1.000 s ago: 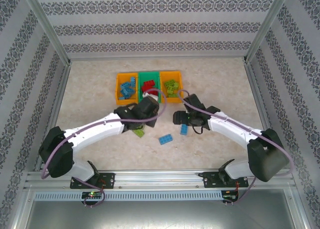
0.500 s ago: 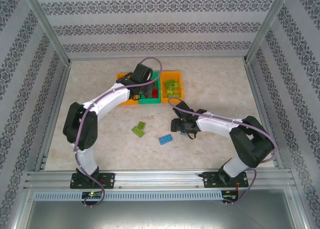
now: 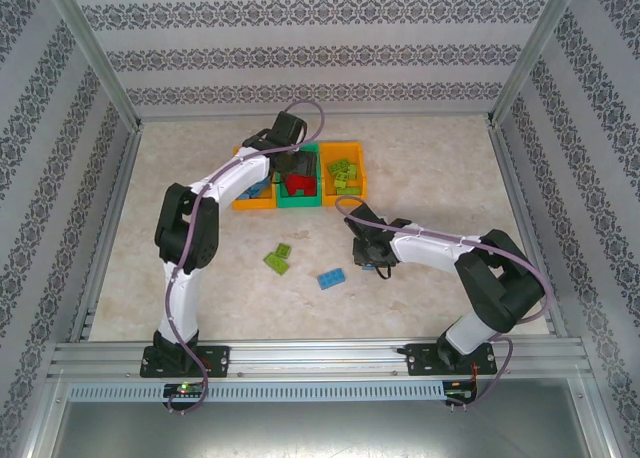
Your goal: Sort the legos into containers by color
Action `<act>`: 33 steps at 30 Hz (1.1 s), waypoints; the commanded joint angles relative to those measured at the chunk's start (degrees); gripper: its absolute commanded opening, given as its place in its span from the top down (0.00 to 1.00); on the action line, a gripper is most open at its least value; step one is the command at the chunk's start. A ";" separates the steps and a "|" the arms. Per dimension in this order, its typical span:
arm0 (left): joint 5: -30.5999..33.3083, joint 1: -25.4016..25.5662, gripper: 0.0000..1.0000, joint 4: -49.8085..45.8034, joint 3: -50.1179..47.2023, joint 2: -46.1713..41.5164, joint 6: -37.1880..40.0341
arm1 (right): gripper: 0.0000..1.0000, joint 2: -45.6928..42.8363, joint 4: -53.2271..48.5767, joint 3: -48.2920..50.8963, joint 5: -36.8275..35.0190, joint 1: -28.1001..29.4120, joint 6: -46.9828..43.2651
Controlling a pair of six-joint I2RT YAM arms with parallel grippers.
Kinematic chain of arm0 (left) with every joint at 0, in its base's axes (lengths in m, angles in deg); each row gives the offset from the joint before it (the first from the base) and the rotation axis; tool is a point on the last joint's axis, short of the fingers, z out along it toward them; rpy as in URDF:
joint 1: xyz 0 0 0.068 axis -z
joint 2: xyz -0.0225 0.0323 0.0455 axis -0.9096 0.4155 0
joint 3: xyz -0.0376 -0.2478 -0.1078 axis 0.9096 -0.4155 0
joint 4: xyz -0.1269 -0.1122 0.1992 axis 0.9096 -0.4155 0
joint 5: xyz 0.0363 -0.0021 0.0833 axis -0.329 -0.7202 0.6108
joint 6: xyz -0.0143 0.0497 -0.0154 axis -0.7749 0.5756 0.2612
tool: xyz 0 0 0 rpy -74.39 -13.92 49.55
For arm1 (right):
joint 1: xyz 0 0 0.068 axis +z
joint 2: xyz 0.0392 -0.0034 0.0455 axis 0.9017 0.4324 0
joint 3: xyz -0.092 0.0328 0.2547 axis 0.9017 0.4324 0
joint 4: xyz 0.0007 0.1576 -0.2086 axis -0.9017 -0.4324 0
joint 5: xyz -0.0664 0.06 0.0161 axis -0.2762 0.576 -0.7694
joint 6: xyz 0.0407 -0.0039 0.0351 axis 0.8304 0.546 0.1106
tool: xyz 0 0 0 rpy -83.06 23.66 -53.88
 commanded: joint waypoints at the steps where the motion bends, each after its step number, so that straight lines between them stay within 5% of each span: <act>1: -1.27 -0.03 0.00 2.71 -5.21 -9.64 -2.82 | 0.75 -2.49 1.54 -1.61 0.49 2.85 -1.48; 11: 6.61 -1.46 0.01 2.88 -24.10 -32.03 -5.02 | 0.76 -2.25 8.83 -15.87 12.24 4.90 -6.31; 23: 8.62 -7.93 0.01 -0.05 -45.59 -46.33 -9.69 | 0.77 19.04 17.56 -41.08 27.04 2.82 -2.76; 33: 0.96 -7.20 0.00 0.66 -54.38 -53.45 -7.86 | 0.74 37.61 14.74 -63.26 30.30 -0.07 0.56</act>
